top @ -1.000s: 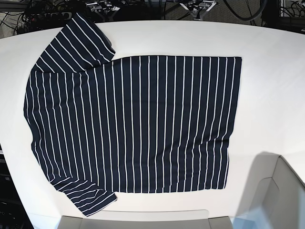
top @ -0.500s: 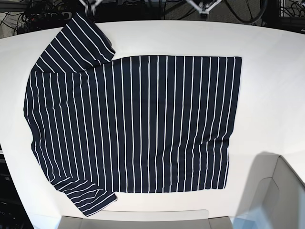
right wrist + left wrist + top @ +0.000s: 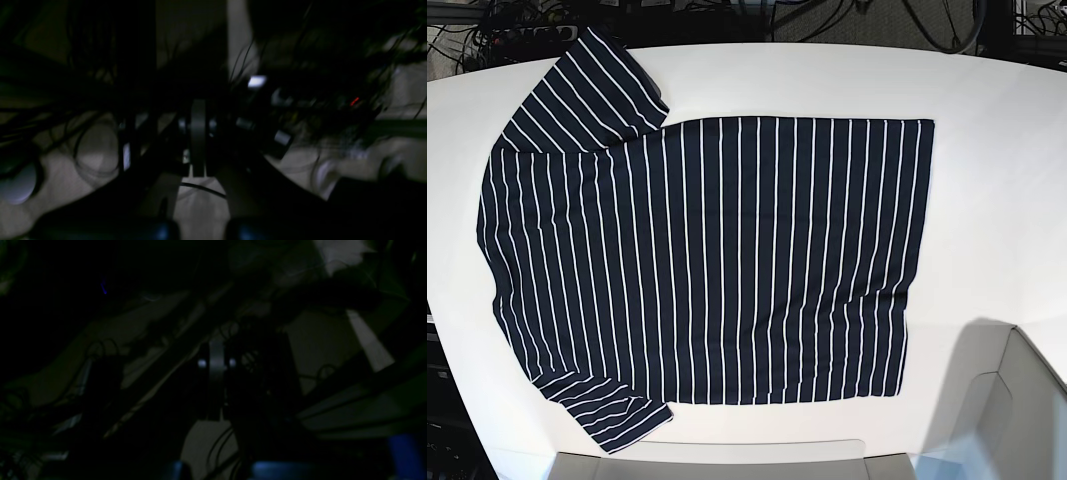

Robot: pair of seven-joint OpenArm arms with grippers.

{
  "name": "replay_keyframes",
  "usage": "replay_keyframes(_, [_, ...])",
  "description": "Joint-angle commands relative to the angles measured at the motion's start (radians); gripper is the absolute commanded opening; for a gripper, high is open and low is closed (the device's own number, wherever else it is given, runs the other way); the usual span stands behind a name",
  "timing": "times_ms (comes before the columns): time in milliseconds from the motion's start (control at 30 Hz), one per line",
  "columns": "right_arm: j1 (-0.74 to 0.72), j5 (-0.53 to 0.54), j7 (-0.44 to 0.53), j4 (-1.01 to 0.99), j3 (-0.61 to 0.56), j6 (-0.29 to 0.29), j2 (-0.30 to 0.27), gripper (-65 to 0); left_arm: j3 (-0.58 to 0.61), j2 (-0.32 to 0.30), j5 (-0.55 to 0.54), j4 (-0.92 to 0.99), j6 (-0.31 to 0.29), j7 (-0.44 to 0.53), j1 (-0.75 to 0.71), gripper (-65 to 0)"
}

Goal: Fold the T-shirt properly

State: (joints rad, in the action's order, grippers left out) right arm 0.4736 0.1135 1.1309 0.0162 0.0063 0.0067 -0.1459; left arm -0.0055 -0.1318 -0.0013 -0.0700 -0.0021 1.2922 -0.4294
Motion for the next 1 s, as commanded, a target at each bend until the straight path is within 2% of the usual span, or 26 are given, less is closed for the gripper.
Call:
replay_keyframes(0, [0.02, 0.005, 0.015, 0.02, 0.004, -0.004, -0.008, -64.7, -0.001, -0.021, -0.006, -0.02, 0.006, 0.043, -0.032, -64.6])
replay_keyframes(133, [0.095, 0.032, 0.024, 0.14, 0.004, -0.004, -0.004, -64.7, -0.001, -0.035, -0.006, -0.172, 0.011, 0.048, -0.104, -64.6])
replay_keyframes(400, [0.411, 0.073, 0.021, 0.747, 0.001, -0.004, -0.007, -64.1, -0.003, -0.035, -0.006, -0.686, 0.012, 0.045, -0.372, -64.6])
replay_keyframes(600, [0.586, 0.177, 0.021, 1.111, 0.002, -0.004, -0.013, -55.0, -0.081, -0.022, -0.006, -0.962, 0.012, 0.045, -0.512, -64.6])
replay_keyframes(800, [0.724, 0.318, 0.005, 1.404, 0.002, -0.004, -0.096, -53.0, -0.107, -0.021, -0.006, -1.148, 0.012, 0.043, -0.561, -63.5])
replay_keyframes(900, [0.781, 0.407, -0.056, 1.527, 0.002, -0.004, -0.145, -52.6, -0.109, -0.021, -0.004, -1.192, 0.011, 0.039, -0.561, -58.4])
replay_keyframes(967, [0.818, 0.48, -0.114, 1.596, 0.002, -0.004, -0.192, -49.9, -0.109, -0.021, -0.004, -1.227, 0.011, 0.011, -0.561, -53.7])
